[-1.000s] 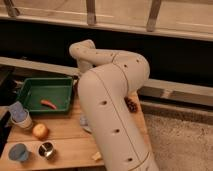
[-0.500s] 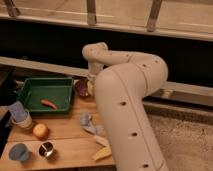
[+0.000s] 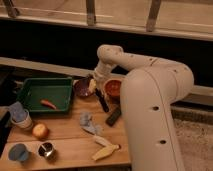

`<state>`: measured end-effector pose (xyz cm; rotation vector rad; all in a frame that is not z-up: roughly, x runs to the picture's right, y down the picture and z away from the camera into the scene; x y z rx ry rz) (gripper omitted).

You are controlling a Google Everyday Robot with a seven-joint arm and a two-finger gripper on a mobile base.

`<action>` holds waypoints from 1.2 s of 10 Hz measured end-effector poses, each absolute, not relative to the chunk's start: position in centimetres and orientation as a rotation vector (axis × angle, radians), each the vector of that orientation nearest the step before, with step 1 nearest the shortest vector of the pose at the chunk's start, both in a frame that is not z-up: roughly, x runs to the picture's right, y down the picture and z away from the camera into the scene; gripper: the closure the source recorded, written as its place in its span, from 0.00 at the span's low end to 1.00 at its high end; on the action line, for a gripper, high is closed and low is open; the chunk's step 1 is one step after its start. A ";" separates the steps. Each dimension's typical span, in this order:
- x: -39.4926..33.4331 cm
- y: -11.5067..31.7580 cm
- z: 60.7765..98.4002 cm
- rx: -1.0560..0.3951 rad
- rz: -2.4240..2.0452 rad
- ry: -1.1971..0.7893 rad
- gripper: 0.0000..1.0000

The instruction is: Wipe purple bowl with brush

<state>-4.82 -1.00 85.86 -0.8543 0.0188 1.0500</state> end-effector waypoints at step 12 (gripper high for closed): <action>-5.6 1.2 85.3 -0.886 1.024 0.105 1.00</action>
